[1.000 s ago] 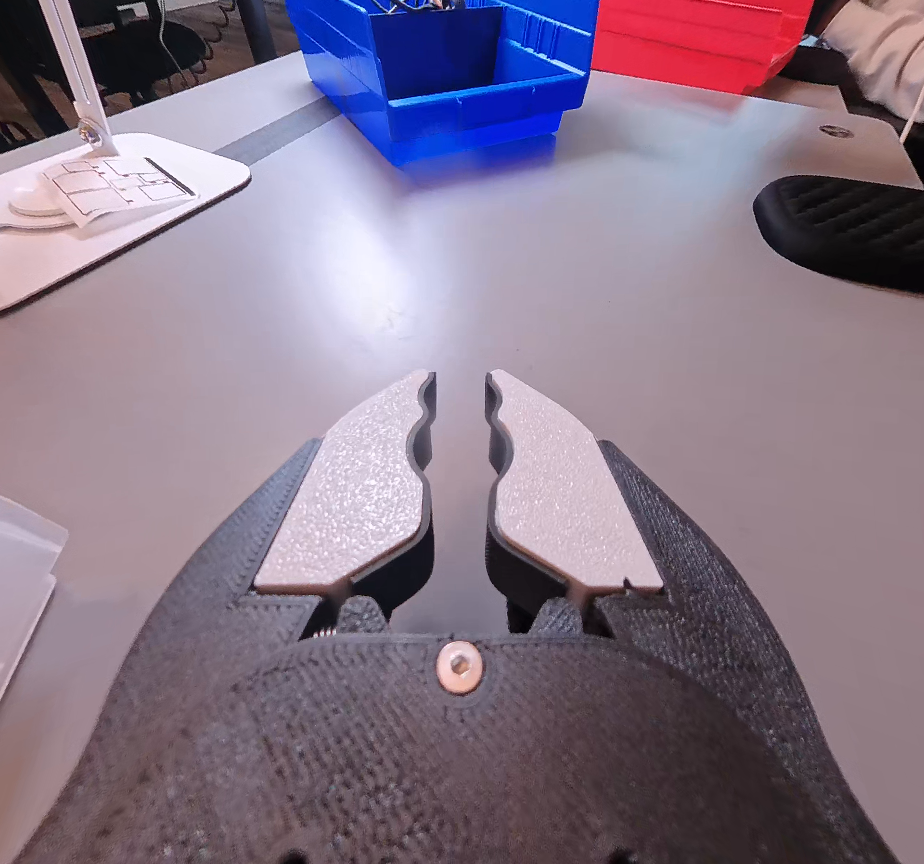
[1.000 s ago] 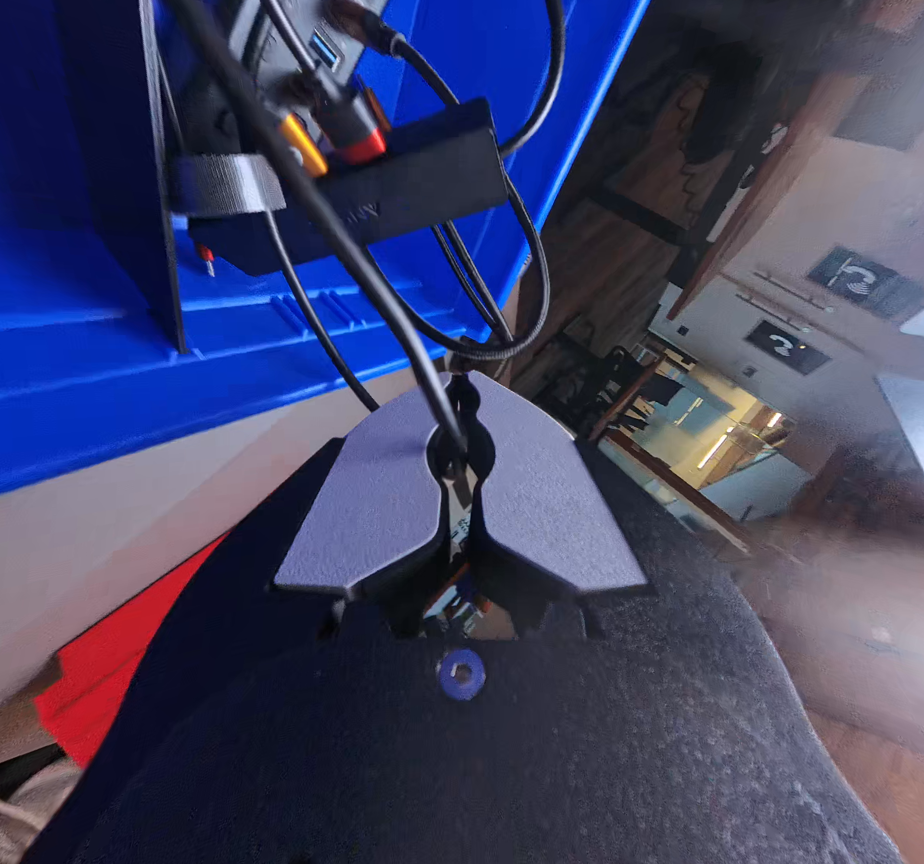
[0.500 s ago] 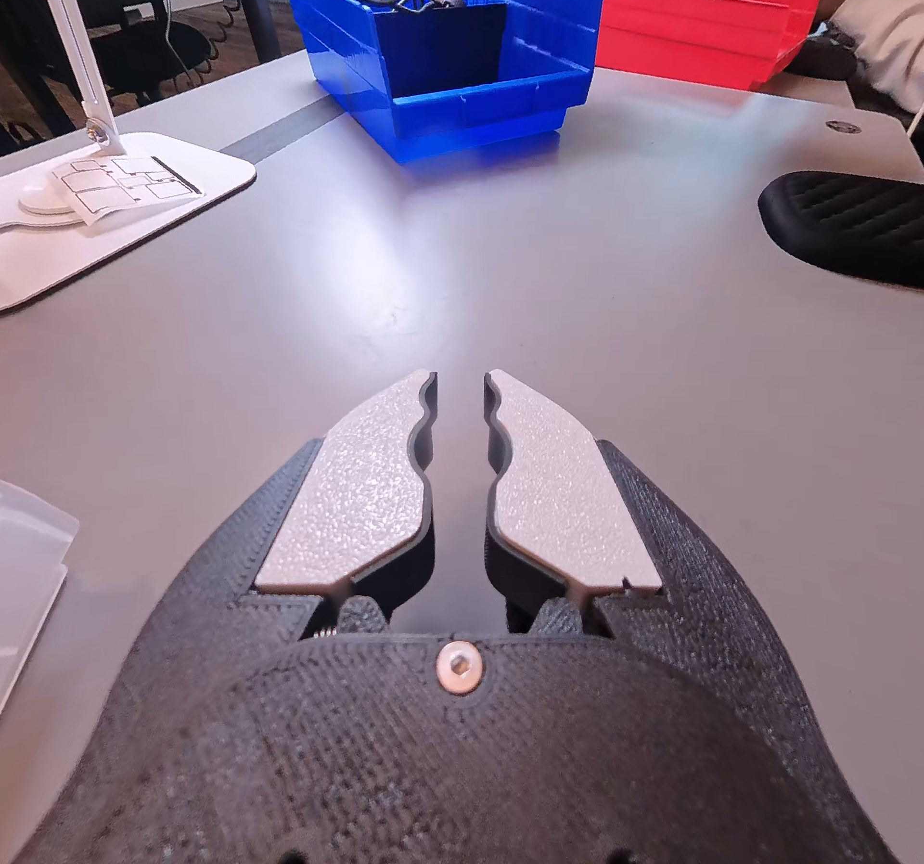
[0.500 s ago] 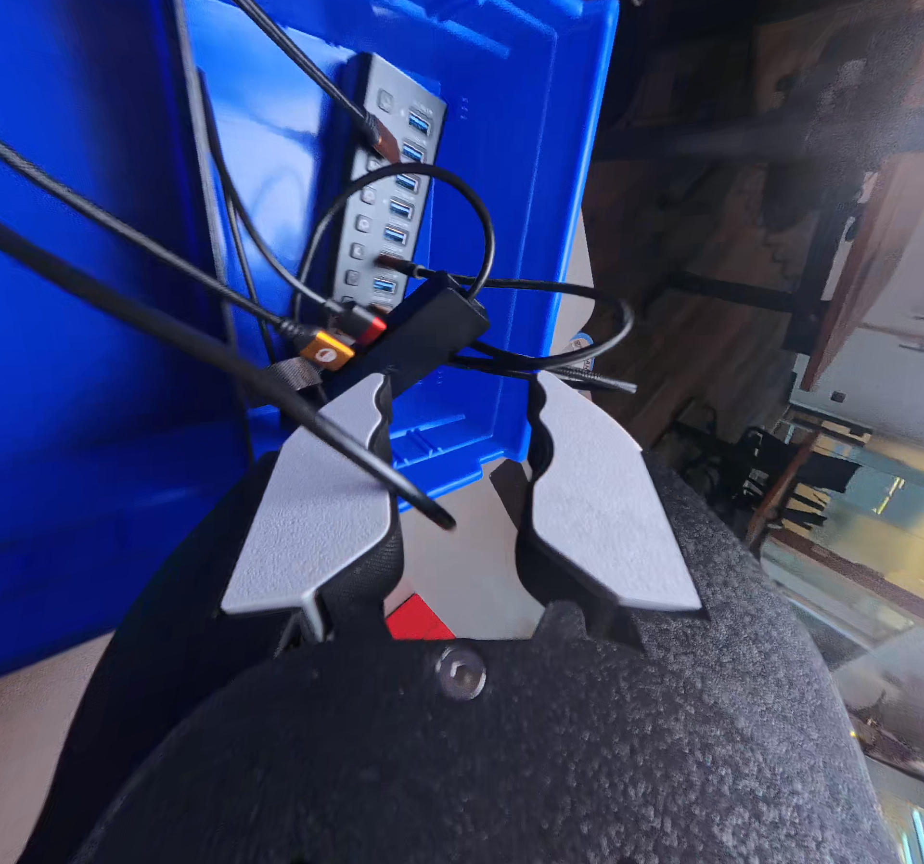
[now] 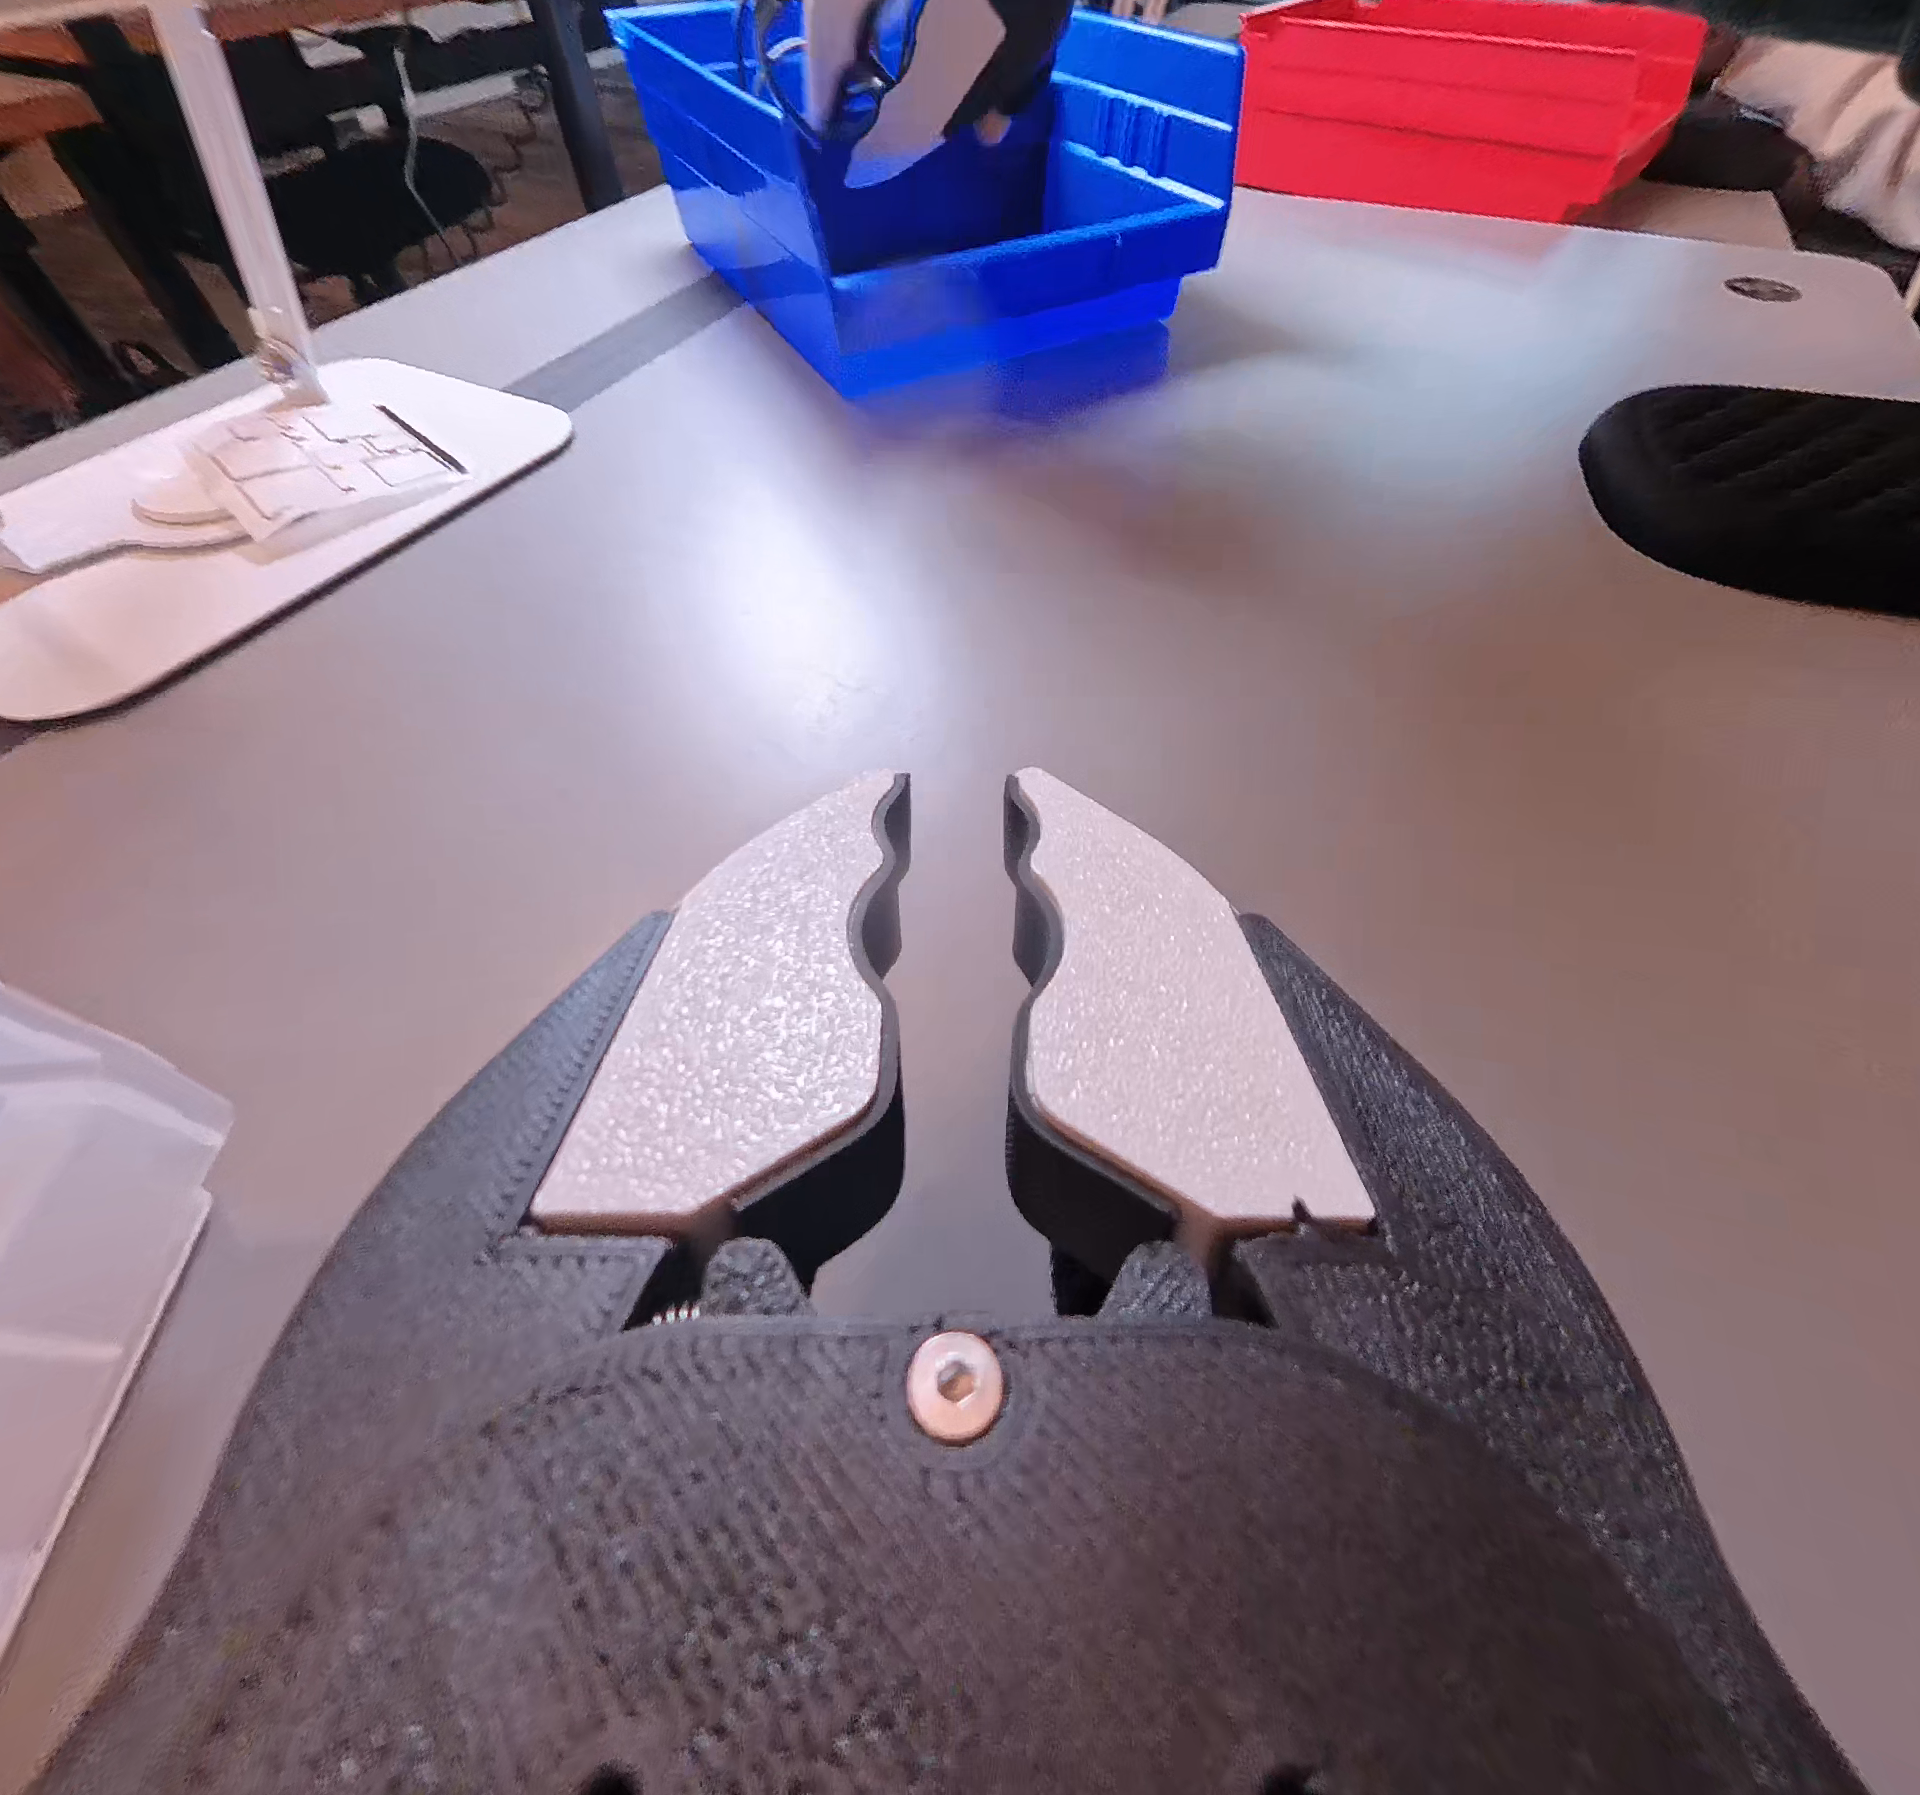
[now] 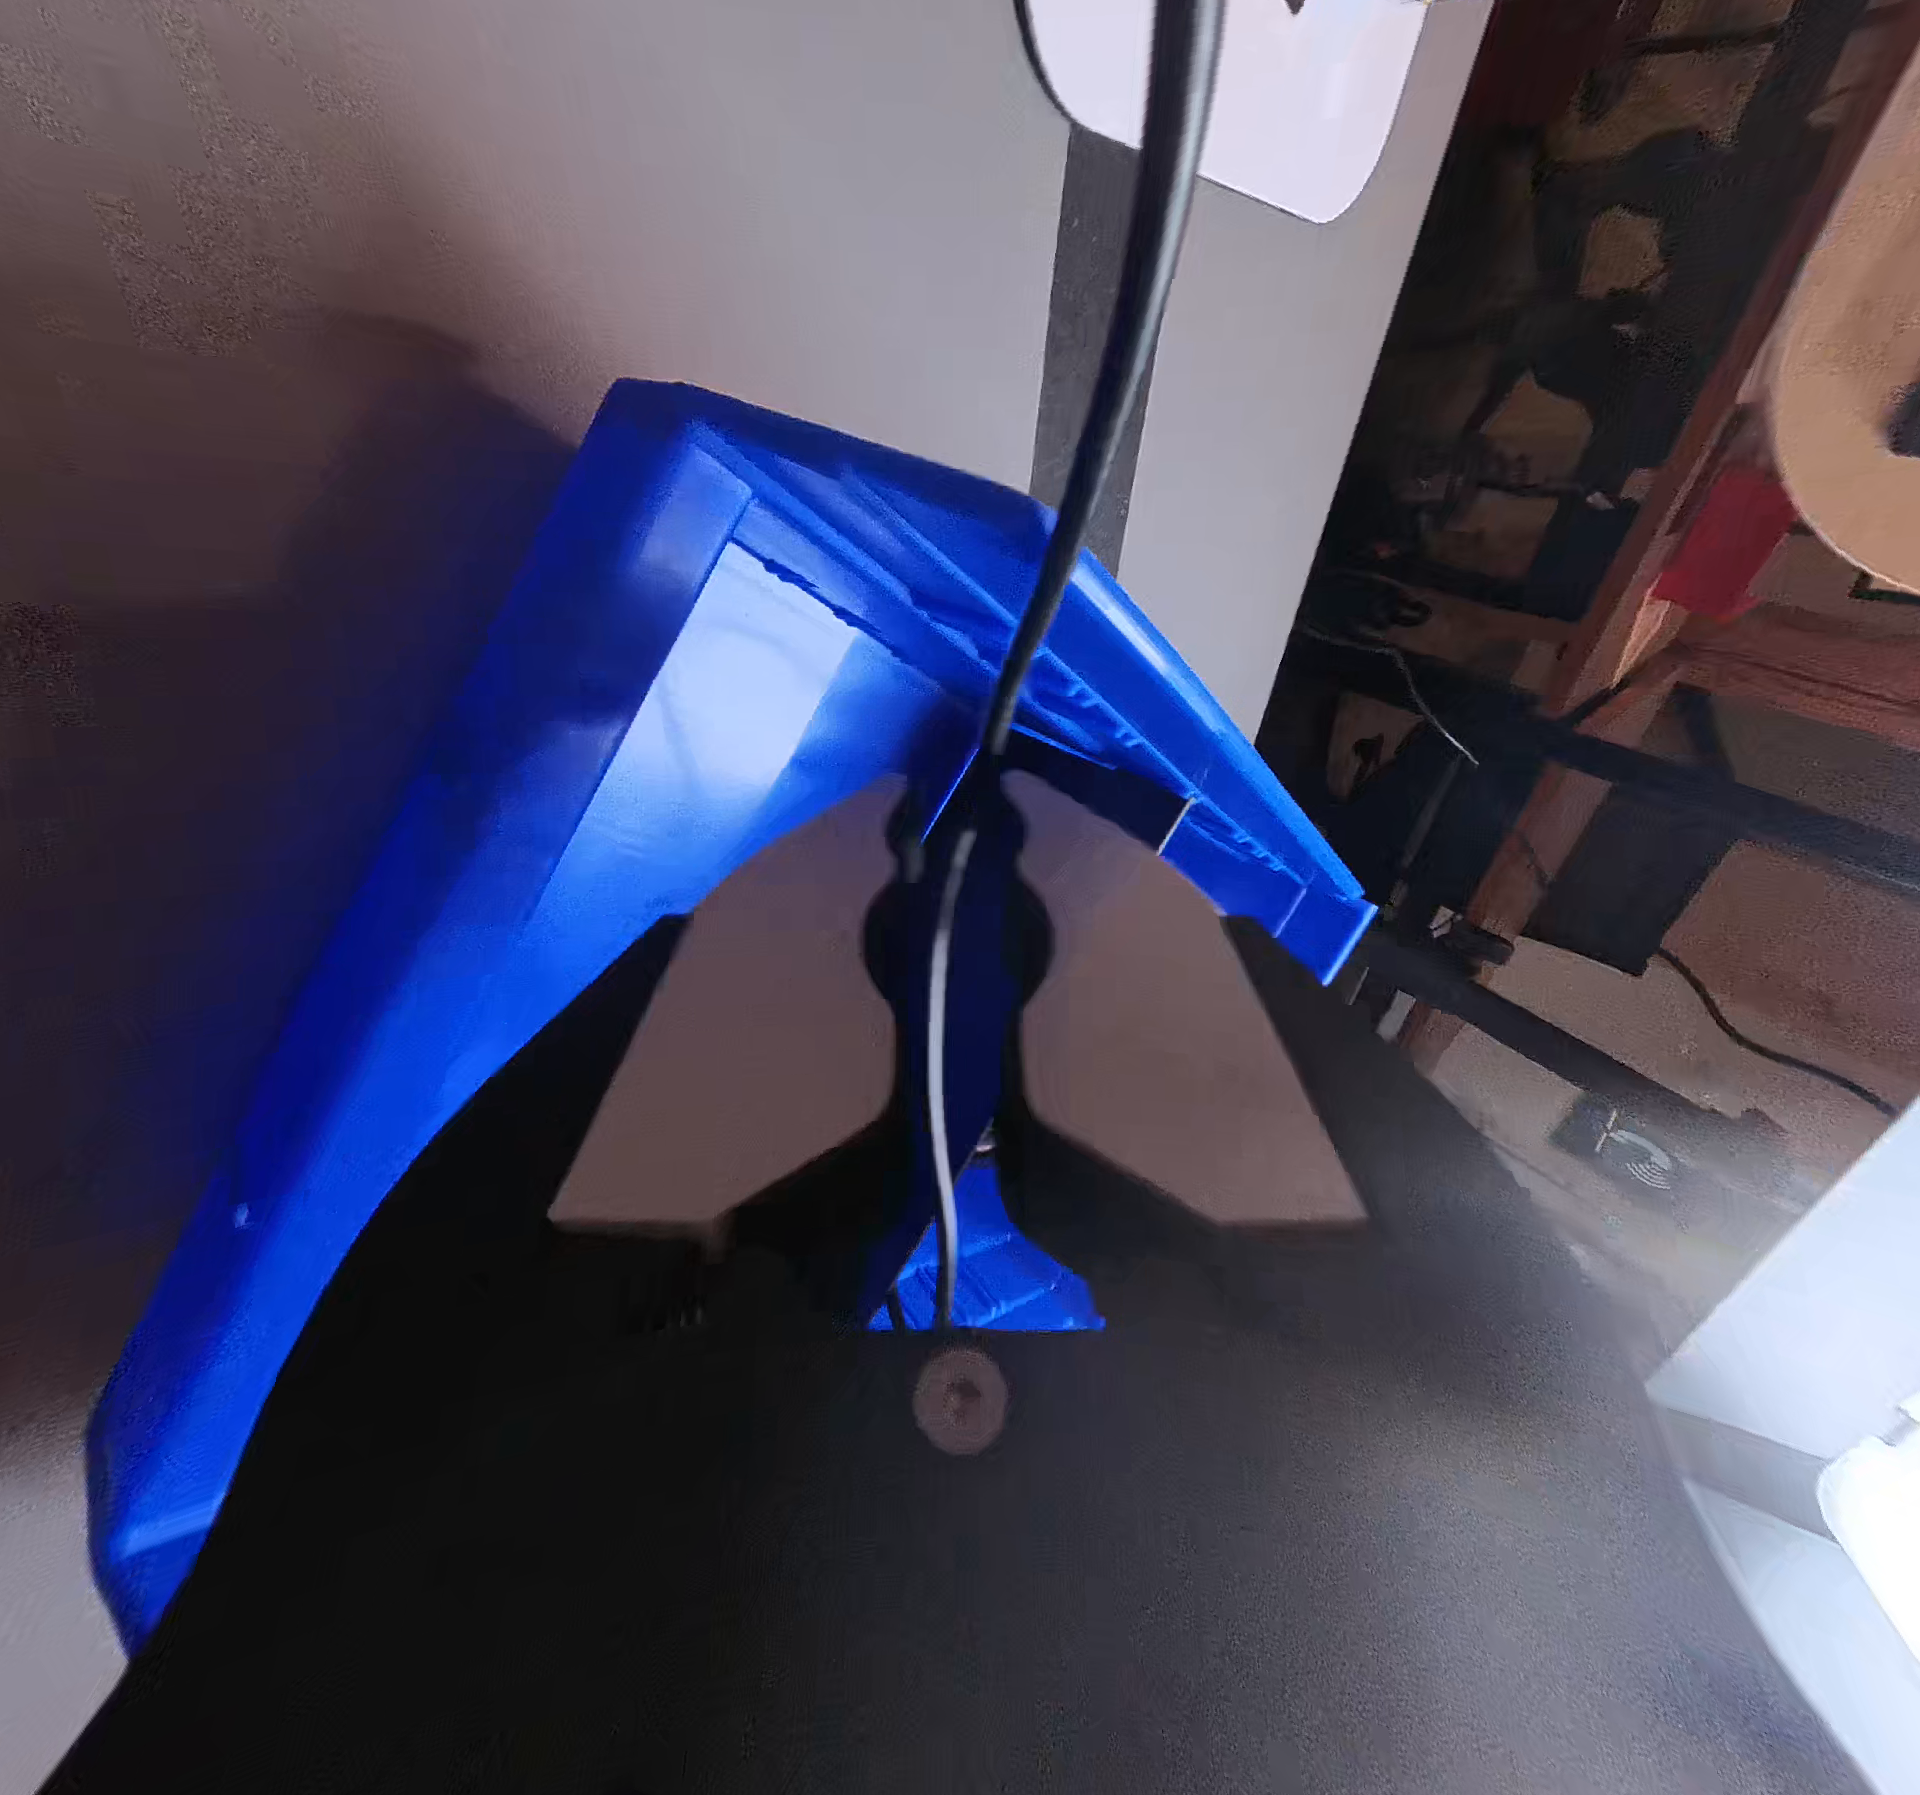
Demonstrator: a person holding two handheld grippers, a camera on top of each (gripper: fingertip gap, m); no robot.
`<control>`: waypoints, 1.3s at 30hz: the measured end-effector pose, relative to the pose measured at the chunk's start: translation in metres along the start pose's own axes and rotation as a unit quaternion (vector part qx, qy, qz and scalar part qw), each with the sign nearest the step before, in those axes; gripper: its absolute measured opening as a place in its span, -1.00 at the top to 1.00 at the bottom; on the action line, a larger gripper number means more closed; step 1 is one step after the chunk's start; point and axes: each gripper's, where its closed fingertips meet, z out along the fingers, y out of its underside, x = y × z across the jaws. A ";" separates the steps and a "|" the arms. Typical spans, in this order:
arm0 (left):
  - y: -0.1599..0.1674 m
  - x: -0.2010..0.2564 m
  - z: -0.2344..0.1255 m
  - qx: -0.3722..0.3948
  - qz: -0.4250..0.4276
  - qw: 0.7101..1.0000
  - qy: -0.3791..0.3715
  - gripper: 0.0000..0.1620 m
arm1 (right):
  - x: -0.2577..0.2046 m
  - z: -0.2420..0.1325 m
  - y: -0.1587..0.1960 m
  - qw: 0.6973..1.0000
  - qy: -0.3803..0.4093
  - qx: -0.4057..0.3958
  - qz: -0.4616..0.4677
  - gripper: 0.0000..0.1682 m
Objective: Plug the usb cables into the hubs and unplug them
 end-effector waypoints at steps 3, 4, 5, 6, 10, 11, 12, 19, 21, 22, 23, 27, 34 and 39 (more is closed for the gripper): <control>-0.009 -0.011 -0.007 0.020 -0.003 0.999 -0.034 0.78 | 0.013 -0.009 -0.001 0.998 -0.014 0.038 0.042 0.95; -0.012 -0.016 -0.010 0.028 -0.007 0.998 -0.049 0.77 | 0.023 -0.019 0.000 0.996 -0.015 0.059 0.070 0.95; -0.014 -0.023 -0.013 0.034 -0.012 0.997 -0.068 0.76 | 0.037 -0.029 0.005 0.993 -0.008 0.074 0.097 0.95; -0.017 -0.029 -0.016 0.042 -0.016 0.996 -0.083 0.74 | 0.052 -0.039 0.012 0.989 0.004 0.082 0.122 0.95; -0.027 -0.046 -0.029 0.080 -0.040 0.988 -0.122 0.67 | 0.105 -0.055 0.066 0.976 0.054 0.043 0.205 0.95; -0.031 -0.048 -0.032 0.093 -0.040 0.987 -0.128 0.66 | 0.114 -0.053 0.084 0.974 0.064 0.017 0.217 0.95; -0.035 -0.049 -0.035 0.105 -0.040 0.985 -0.133 0.64 | 0.120 -0.048 0.100 0.972 0.070 -0.011 0.225 0.95; -0.056 -0.050 -0.050 0.176 -0.028 0.973 -0.147 0.59 | 0.096 0.029 0.164 0.962 0.037 -0.166 0.213 0.95; -0.054 -0.050 -0.049 0.170 -0.022 0.974 -0.149 0.59 | 0.081 0.051 0.171 0.958 0.008 -0.190 0.215 0.95; -0.053 -0.050 -0.048 0.167 -0.020 0.975 -0.149 0.60 | 0.076 0.060 0.177 0.956 0.000 -0.209 0.208 0.95; -0.051 -0.050 -0.047 0.163 -0.019 0.975 -0.147 0.60 | 0.072 0.066 0.186 0.954 -0.003 -0.235 0.188 0.95; -0.047 -0.051 -0.044 0.156 -0.024 0.977 -0.143 0.60 | 0.063 0.070 0.217 0.940 -0.015 -0.331 0.087 0.95; -0.039 -0.051 -0.037 0.144 -0.039 0.981 -0.126 0.61 | 0.049 0.060 0.209 0.932 -0.076 -0.352 -0.042 0.94; -0.042 -0.047 -0.039 0.138 -0.020 0.982 -0.128 0.62 | 0.046 0.062 0.199 0.920 -0.114 -0.358 -0.112 0.93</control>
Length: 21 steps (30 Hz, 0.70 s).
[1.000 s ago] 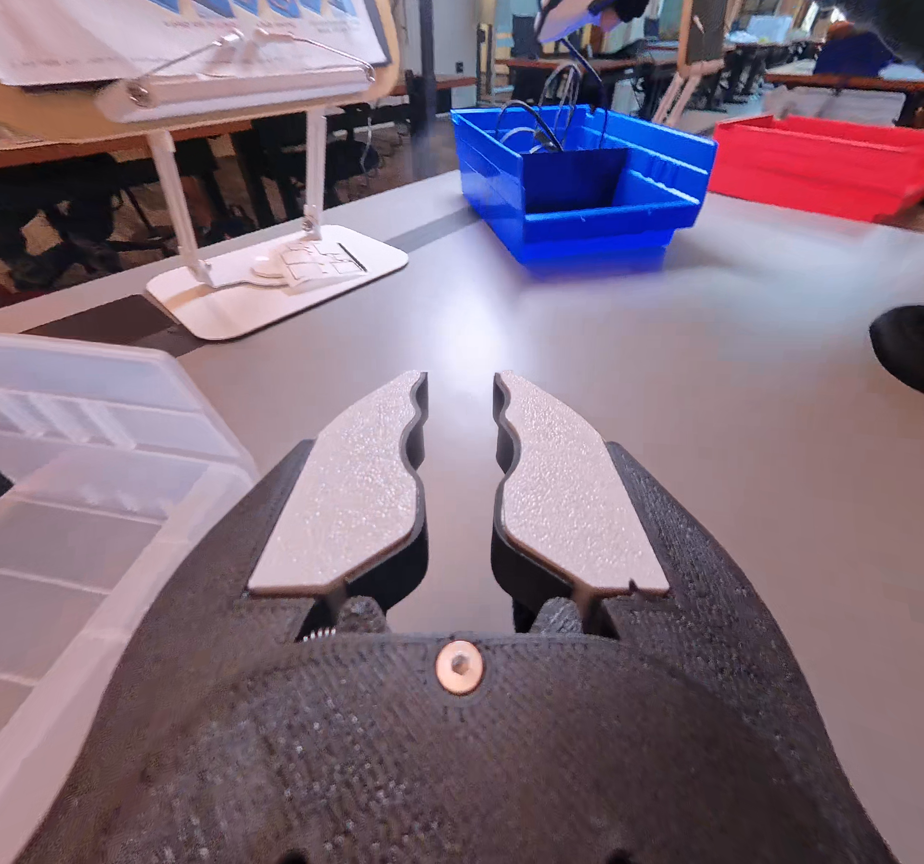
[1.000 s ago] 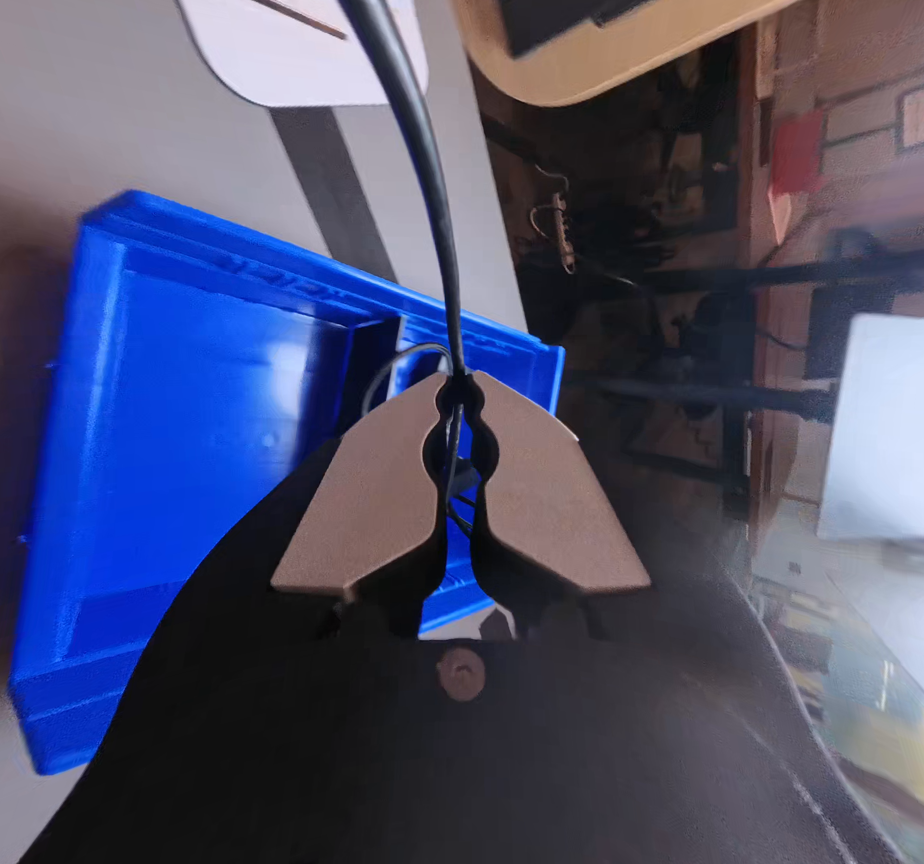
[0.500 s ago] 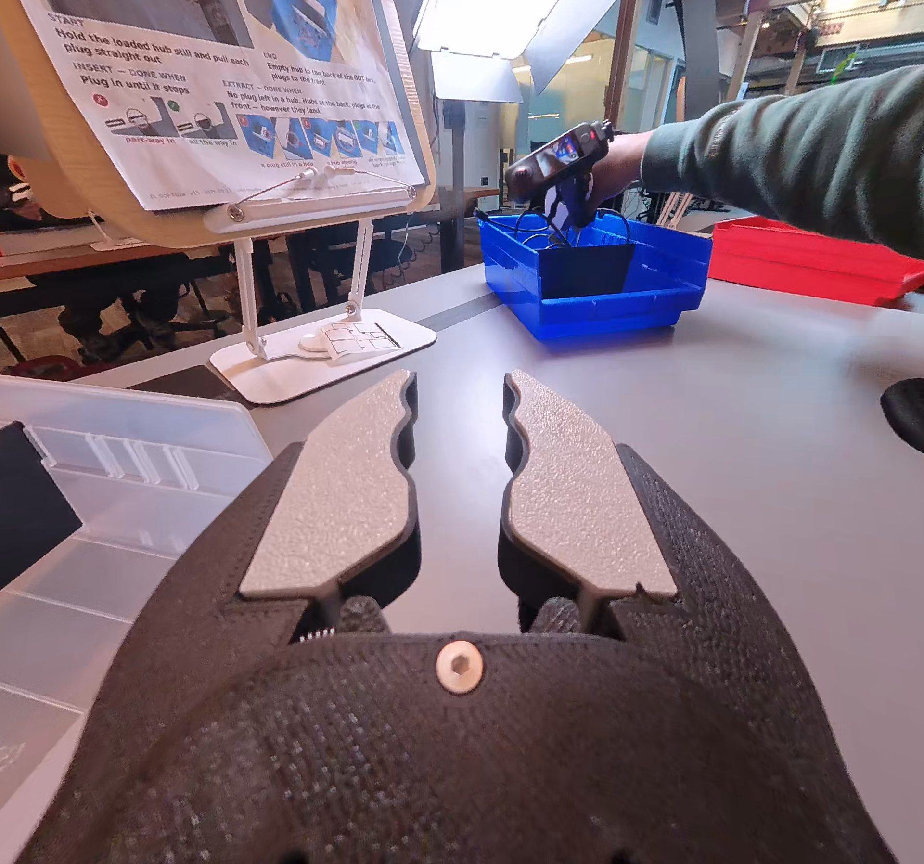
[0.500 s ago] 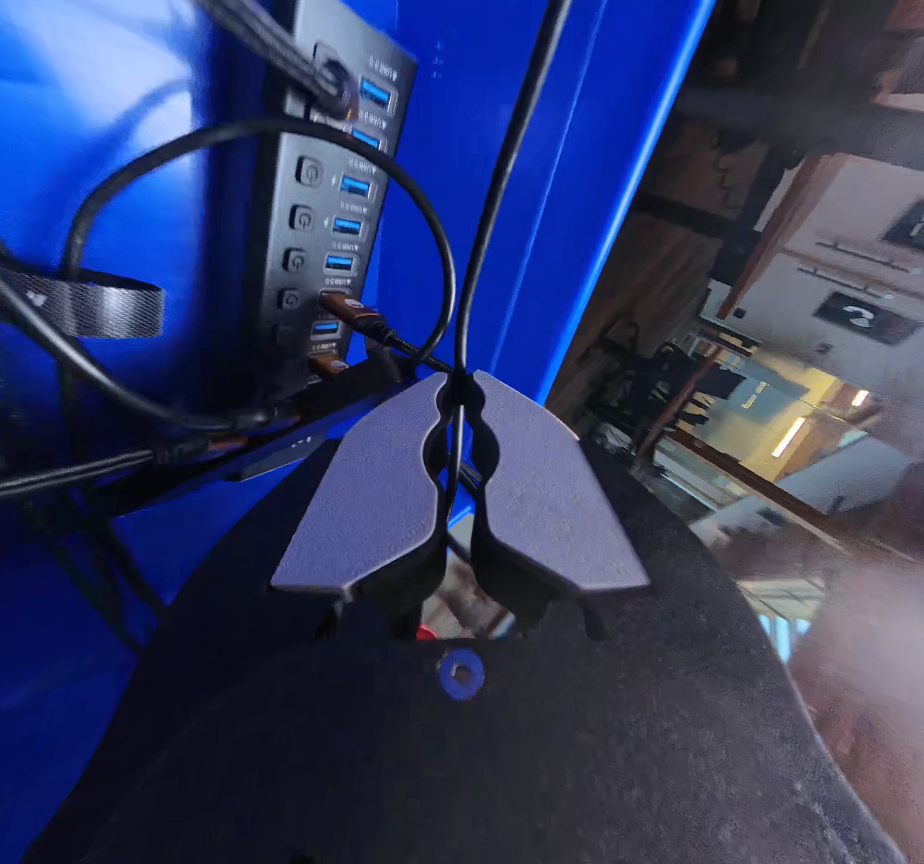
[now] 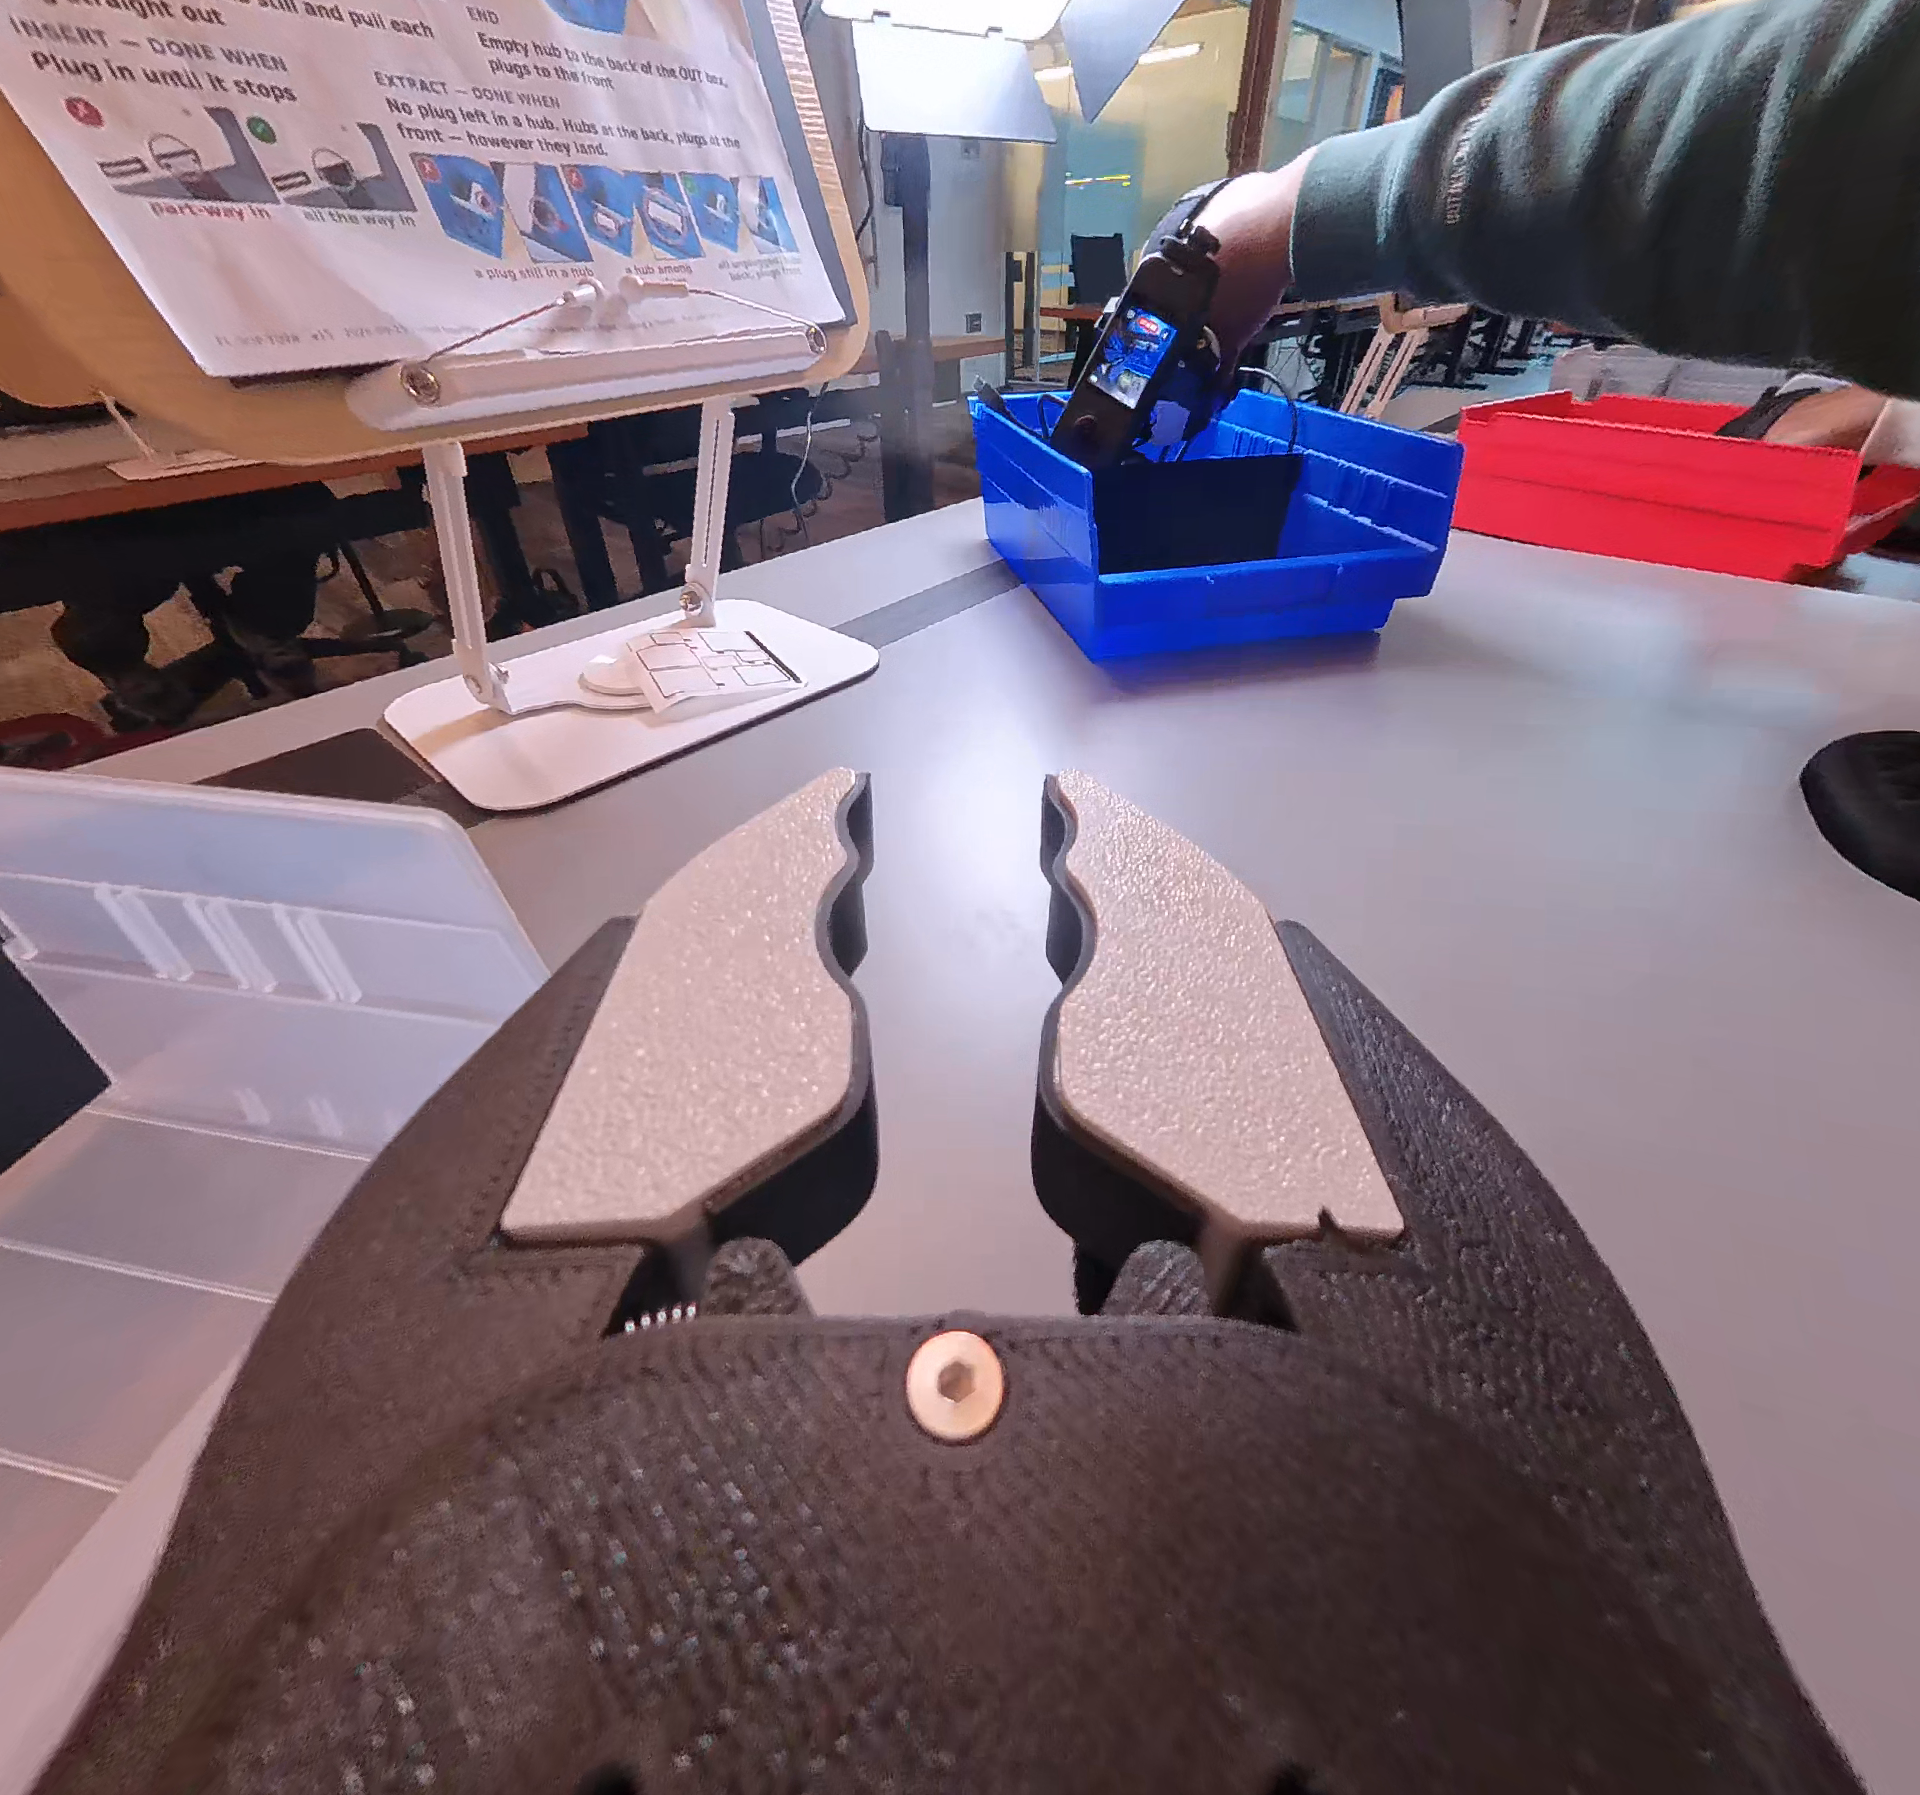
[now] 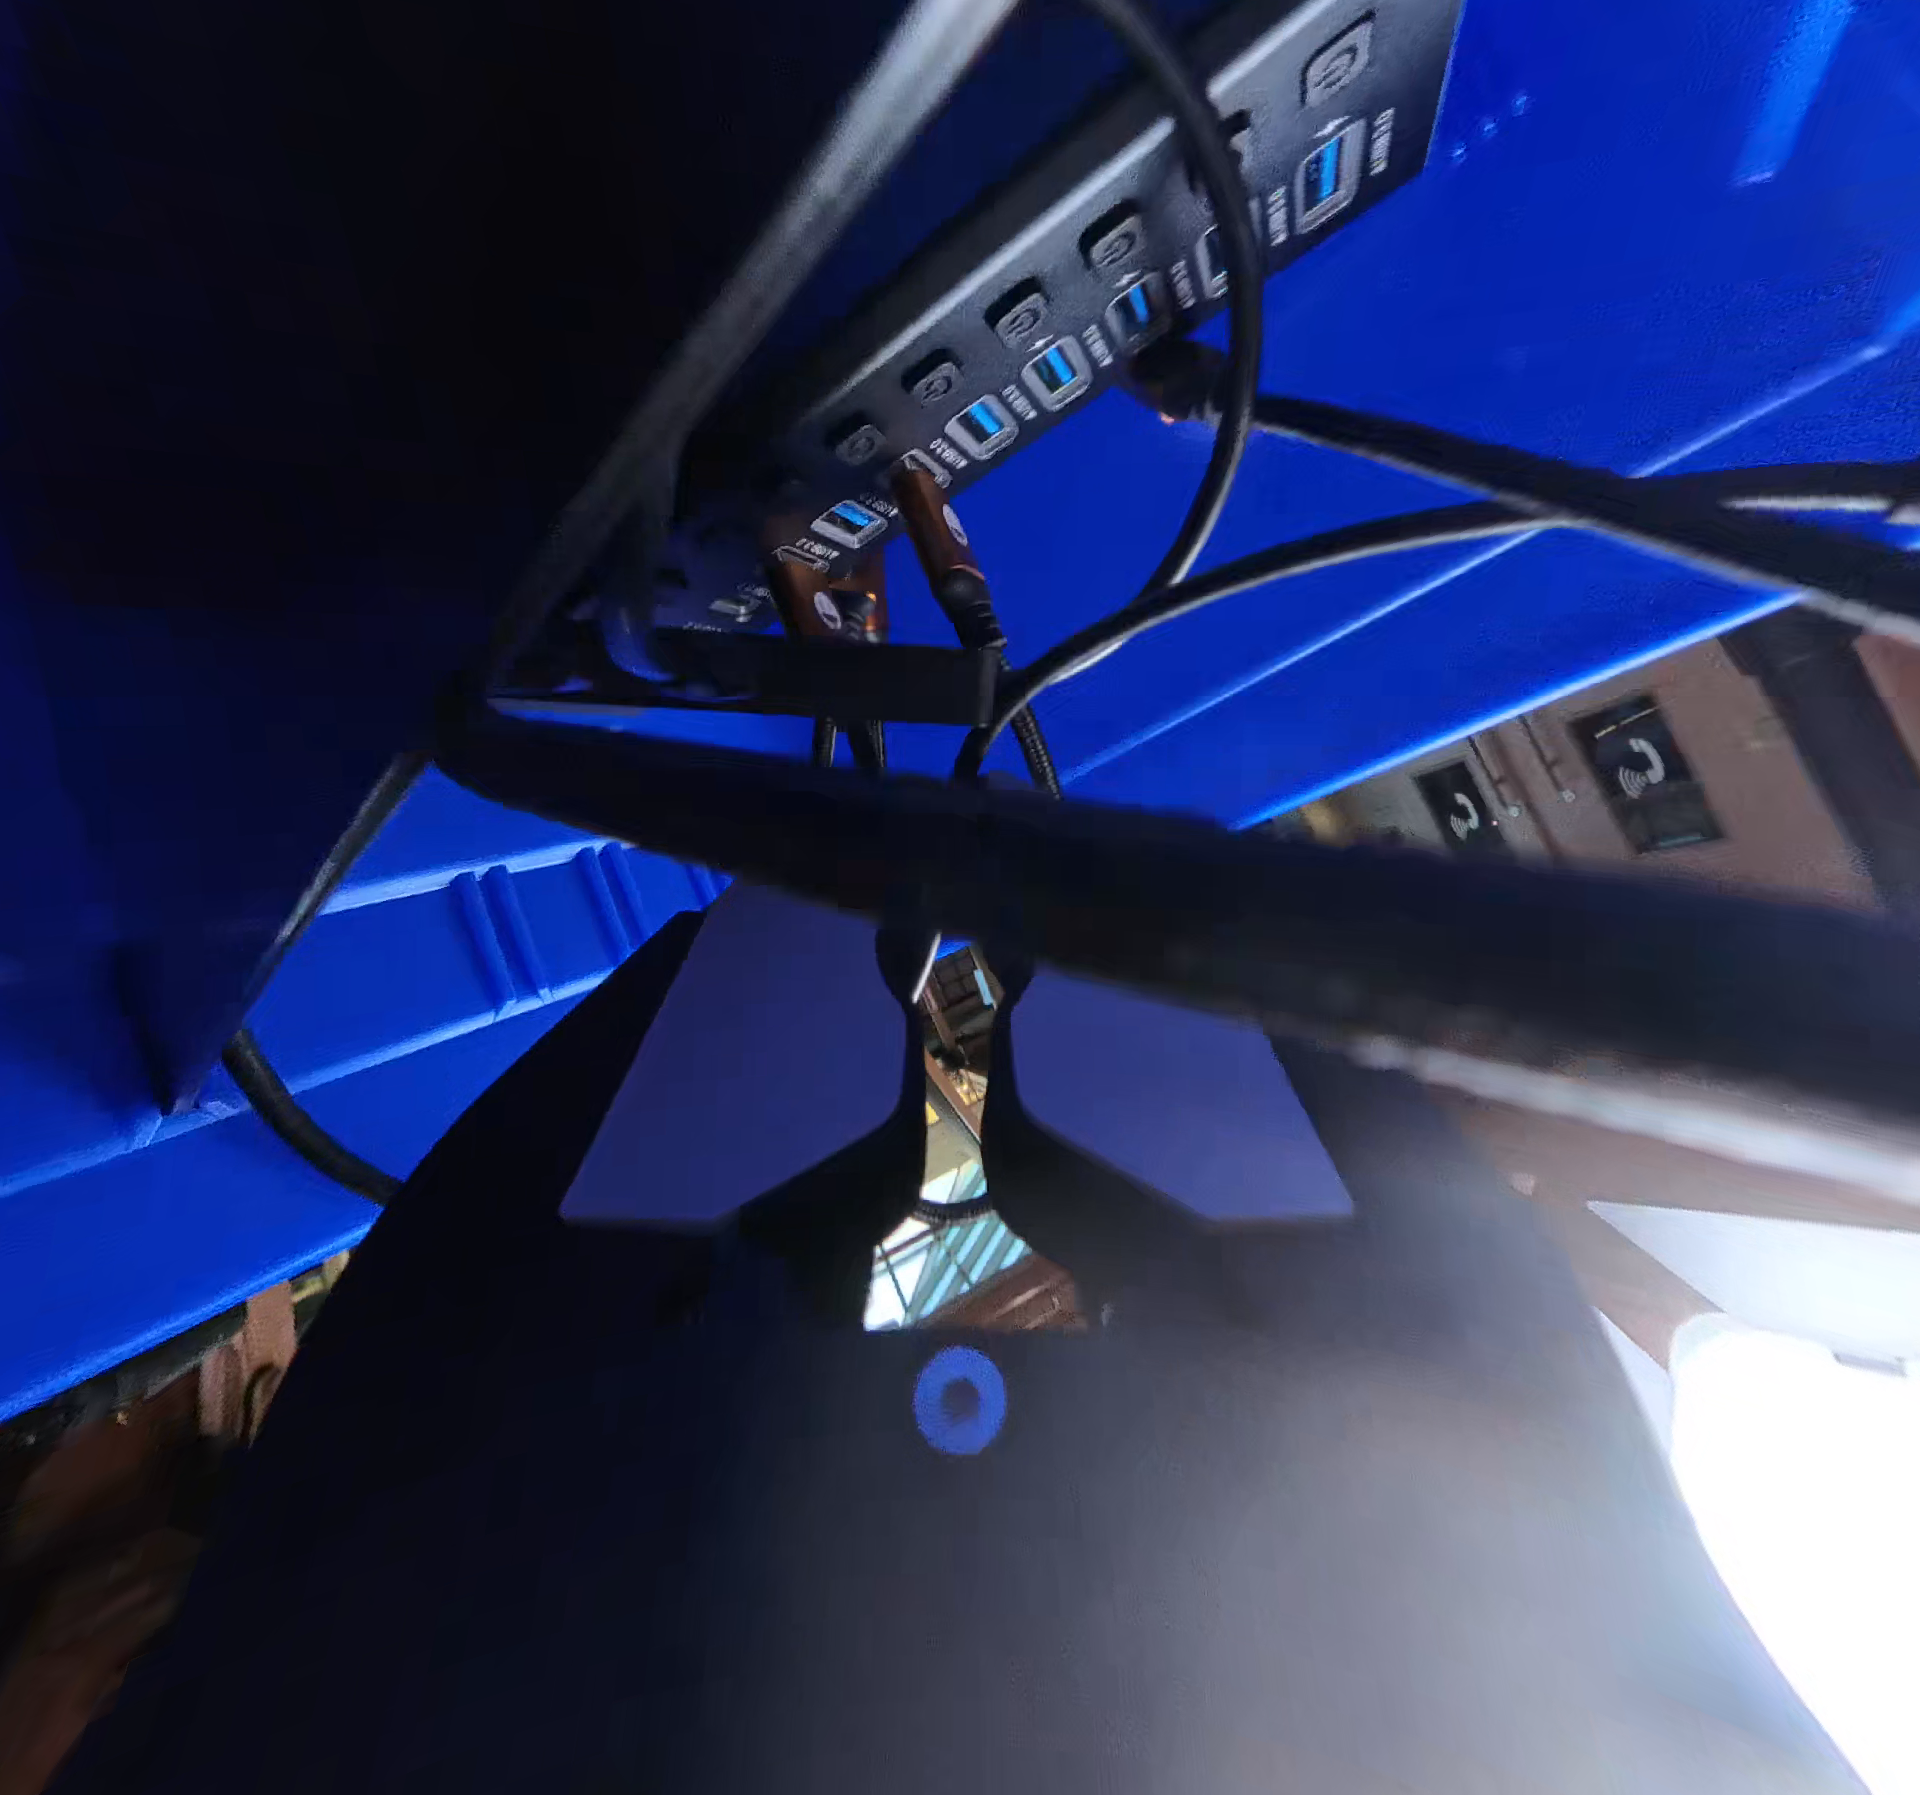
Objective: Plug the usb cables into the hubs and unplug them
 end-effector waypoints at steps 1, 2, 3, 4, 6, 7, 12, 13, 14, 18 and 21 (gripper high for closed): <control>-0.002 0.000 -0.001 0.002 0.003 1.000 0.000 0.62 | 0.003 -0.003 -0.005 1.000 0.007 0.022 0.017 0.93; -0.003 0.000 -0.001 0.004 0.004 1.000 0.000 0.62 | 0.008 -0.007 -0.008 0.998 0.014 0.045 0.045 0.88; -0.002 0.000 -0.001 0.004 0.002 1.000 0.001 0.62 | 0.010 -0.013 -0.010 0.994 0.005 0.071 0.077 0.75; -0.001 0.000 0.000 0.002 -0.002 1.000 0.004 0.62 | 0.009 -0.021 -0.013 0.987 -0.018 0.109 0.115 0.71; 0.004 0.002 0.002 -0.005 -0.009 1.000 0.011 0.62 | 0.007 -0.040 -0.019 0.959 -0.085 0.190 0.191 0.63; 0.005 0.003 0.003 -0.008 -0.010 1.000 0.014 0.62 | 0.008 -0.049 -0.020 0.943 -0.110 0.225 0.221 0.58; 0.007 0.005 0.004 -0.012 -0.007 1.000 0.021 0.62 | 0.043 -0.094 -0.032 0.843 -0.150 0.390 0.339 0.57; 0.008 0.005 0.004 -0.013 -0.008 1.000 0.020 0.62 | 0.051 -0.099 -0.036 0.825 -0.150 0.413 0.354 0.57; 0.008 0.005 0.004 -0.015 -0.008 1.000 0.020 0.62 | 0.059 -0.103 -0.041 0.811 -0.149 0.430 0.367 0.57; 0.010 0.004 0.004 -0.018 -0.008 1.000 0.019 0.63 | 0.083 -0.116 -0.069 0.787 -0.132 0.472 0.376 0.58; 0.013 0.002 0.005 -0.022 -0.015 0.999 0.020 0.63 | 0.098 -0.114 -0.088 0.804 -0.096 0.459 0.365 0.60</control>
